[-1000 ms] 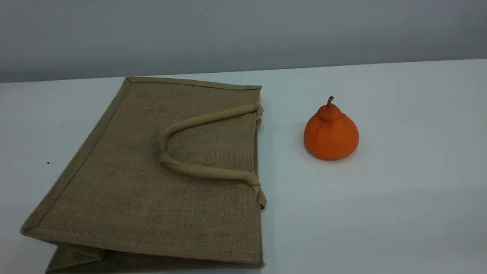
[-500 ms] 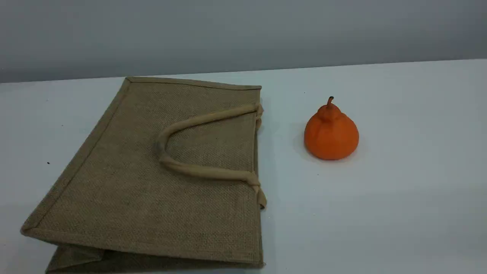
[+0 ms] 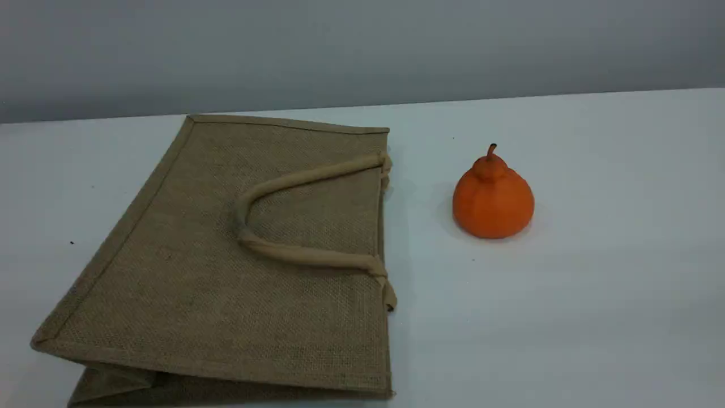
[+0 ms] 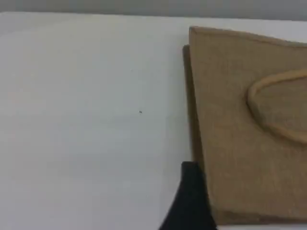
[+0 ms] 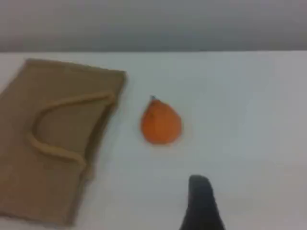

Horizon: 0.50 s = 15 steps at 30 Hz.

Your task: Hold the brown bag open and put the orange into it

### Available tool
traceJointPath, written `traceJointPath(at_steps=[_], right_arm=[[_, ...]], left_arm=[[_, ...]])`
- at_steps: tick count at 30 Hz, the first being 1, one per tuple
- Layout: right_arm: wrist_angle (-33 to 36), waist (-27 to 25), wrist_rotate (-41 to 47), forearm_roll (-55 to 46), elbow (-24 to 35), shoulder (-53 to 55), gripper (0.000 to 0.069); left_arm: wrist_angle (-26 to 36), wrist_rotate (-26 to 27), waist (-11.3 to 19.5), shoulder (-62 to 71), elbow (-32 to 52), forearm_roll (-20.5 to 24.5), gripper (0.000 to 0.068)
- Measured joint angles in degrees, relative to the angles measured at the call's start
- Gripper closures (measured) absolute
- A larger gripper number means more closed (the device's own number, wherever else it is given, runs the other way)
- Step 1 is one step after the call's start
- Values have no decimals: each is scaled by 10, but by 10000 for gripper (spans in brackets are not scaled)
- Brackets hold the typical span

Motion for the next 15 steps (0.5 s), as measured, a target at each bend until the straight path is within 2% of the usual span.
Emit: traceJointPath(at_steps=[6,15], right_arm=[[-101,0,-42,81,0,120,273],[-204,0,-124,187,0,328,273]], left_arm=[[-71,-7,0,162,-24,-3,160],[-178,-7,0,376,-30,-54,160]])
